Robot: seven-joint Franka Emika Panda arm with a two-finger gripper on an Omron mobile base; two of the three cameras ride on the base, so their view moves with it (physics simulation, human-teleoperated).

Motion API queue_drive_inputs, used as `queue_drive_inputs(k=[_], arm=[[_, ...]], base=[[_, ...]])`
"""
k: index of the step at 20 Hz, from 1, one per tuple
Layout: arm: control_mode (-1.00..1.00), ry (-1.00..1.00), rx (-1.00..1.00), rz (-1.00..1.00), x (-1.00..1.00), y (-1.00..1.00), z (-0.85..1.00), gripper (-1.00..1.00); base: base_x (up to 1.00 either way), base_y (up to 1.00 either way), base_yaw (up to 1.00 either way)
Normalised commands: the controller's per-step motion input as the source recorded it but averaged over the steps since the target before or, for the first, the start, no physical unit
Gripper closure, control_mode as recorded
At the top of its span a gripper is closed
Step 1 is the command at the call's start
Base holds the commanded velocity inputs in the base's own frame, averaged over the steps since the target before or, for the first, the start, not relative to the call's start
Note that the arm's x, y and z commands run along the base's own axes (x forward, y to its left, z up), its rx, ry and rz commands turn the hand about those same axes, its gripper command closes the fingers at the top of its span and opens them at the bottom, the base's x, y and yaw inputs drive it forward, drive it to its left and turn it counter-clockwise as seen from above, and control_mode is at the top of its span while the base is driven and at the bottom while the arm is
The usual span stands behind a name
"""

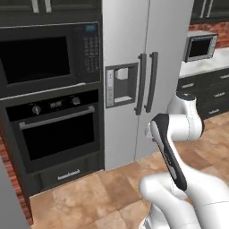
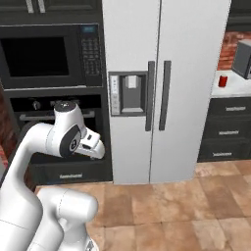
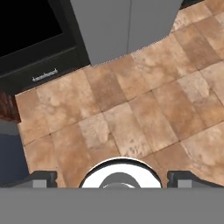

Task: Four empty soda cans are scattered around the kitchen. Gather all the cans and cluster them next to the stove for recycling.

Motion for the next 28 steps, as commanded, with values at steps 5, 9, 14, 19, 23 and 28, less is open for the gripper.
queue_drive_inputs(k=[5,9,14,19,23,28], arm=[[1.0,0.0,0.0,0.0,0.0,0.0,0.0,-1.0],[1.0,0.0,0.0,0.0,0.0,0.0,0.0,-1.0],[1.0,0.0,0.0,0.0,0.0,0.0,0.0,-1.0],[1.0,0.0,0.0,0.0,0.0,0.0,0.0,-1.0],[1.0,0.0,0.0,0.0,0.0,0.0,0.0,-1.0],[1.0,0.0,0.0,0.0,0.0,0.0,0.0,-1.0]], base=[[0.57,-0.77,0.11],[0.0,-1.0,0.07],[0.0,-1.0,0.01],[0.01,-1.0,0.0],[0.09,-1.0,0.0],[0.26,-1.0,0.0]])
